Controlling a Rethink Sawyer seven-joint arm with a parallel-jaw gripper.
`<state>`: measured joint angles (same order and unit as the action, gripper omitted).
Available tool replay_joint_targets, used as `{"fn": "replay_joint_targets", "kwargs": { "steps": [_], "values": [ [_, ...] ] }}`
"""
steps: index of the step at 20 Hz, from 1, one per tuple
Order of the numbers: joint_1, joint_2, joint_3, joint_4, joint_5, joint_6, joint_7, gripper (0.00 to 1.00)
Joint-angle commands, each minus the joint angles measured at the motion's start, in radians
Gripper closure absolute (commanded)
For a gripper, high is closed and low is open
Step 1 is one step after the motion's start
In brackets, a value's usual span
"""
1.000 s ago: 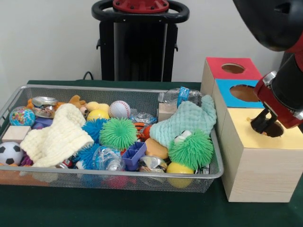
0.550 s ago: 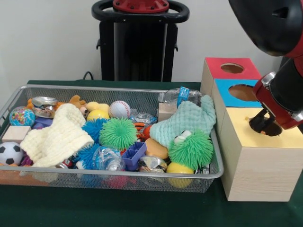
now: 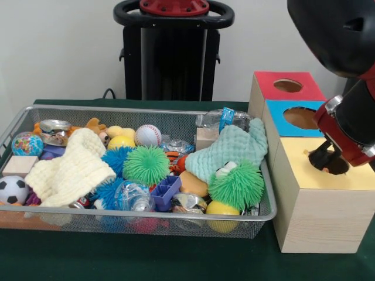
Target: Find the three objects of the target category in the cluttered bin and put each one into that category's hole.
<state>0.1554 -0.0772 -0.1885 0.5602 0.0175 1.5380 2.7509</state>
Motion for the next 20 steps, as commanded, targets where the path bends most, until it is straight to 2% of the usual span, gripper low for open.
{"fn": "replay_joint_targets", "kwargs": {
  "steps": [1, 4, 7, 9, 11, 20],
  "values": [
    [-0.002, 0.014, -0.001, -0.035, -0.046, 0.080, 0.012, 1.00],
    [0.009, 0.056, -0.004, -0.064, -0.046, 0.055, 0.055, 1.00],
    [0.024, 0.130, -0.016, -0.117, -0.046, 0.013, 0.131, 1.00],
    [0.027, 0.143, -0.020, -0.120, -0.039, -0.007, 0.158, 1.00],
    [0.028, 0.143, -0.017, -0.120, -0.028, 0.001, 0.160, 1.00],
    [0.008, 0.053, -0.002, -0.043, 0.018, 0.033, 0.107, 1.00]
  ]
}}
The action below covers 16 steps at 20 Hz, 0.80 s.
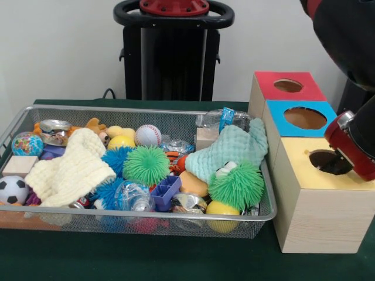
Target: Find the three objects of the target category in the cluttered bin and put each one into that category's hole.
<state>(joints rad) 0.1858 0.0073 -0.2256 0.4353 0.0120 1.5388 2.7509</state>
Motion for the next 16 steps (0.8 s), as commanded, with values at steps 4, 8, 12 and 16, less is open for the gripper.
{"fn": "replay_joint_targets", "kwargs": {
  "steps": [4, 8, 12, 16],
  "values": [
    [-0.036, -0.060, 0.034, 0.077, 0.034, 0.091, 0.077, 1.00],
    [-0.054, -0.059, 0.040, 0.013, 0.056, 0.190, 0.061, 1.00],
    [-0.060, -0.045, 0.045, -0.032, 0.076, 0.243, 0.061, 1.00],
    [-0.067, -0.044, 0.041, -0.046, 0.074, 0.260, 0.039, 1.00]
  ]
}}
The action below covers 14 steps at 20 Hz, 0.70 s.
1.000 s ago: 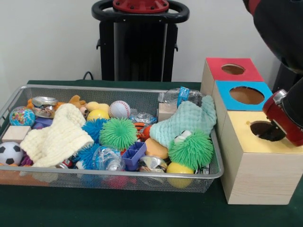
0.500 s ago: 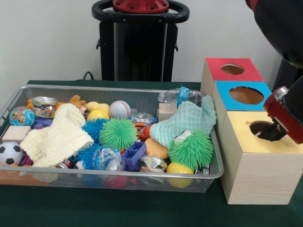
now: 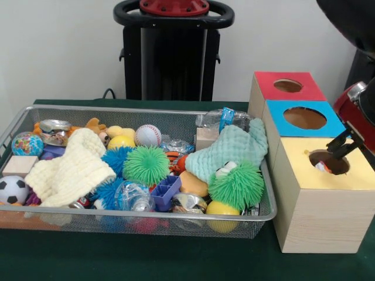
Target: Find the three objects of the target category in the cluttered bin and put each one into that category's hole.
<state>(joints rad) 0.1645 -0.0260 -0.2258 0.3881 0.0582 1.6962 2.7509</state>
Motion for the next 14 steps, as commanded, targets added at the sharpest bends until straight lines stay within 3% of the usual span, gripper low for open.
{"fn": "replay_joint_targets", "kwargs": {
  "steps": [1, 6, 8, 9, 11, 14],
  "values": [
    [-0.046, -0.014, 0.040, 0.007, 0.026, 0.098, 0.036, 1.00],
    [-0.046, -0.014, 0.036, -0.007, 0.027, 0.115, 0.028, 1.00],
    [-0.046, -0.035, 0.033, 0.031, 0.019, 0.096, 0.013, 1.00],
    [-0.047, -0.064, 0.034, 0.090, 0.014, 0.062, -0.001, 1.00],
    [-0.053, -0.165, 0.030, 0.302, -0.007, -0.066, -0.070, 1.00],
    [-0.087, -0.284, 0.033, 0.599, -0.052, -0.336, -0.242, 1.00]
  ]
}}
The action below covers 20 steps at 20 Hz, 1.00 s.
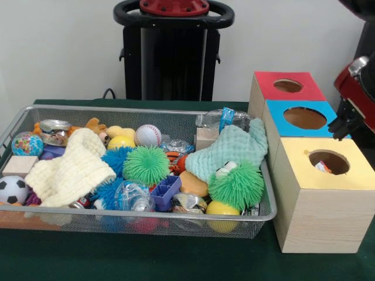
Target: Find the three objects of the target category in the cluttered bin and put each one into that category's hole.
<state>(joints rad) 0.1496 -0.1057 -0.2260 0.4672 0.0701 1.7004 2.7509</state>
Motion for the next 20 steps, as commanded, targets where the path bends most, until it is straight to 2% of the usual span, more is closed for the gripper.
{"fn": "replay_joint_targets", "kwargs": {
  "steps": [1, 3, 11, 13, 15, 20],
  "values": [
    [-0.086, -0.225, 0.036, 0.584, -0.087, -0.424, -0.295, 1.00],
    [-0.118, -0.252, 0.054, 0.679, -0.125, -0.569, -0.384, 1.00],
    [-0.269, -0.339, 0.210, 0.875, -0.271, -0.934, -0.733, 1.00],
    [-0.317, -0.364, 0.268, 0.913, -0.292, -0.963, -0.805, 1.00],
    [-0.362, -0.377, 0.319, 0.942, -0.314, -1.005, -0.841, 1.00],
    [-0.425, -0.398, 0.385, 0.976, -0.460, -1.243, -0.876, 1.00]
  ]
}}
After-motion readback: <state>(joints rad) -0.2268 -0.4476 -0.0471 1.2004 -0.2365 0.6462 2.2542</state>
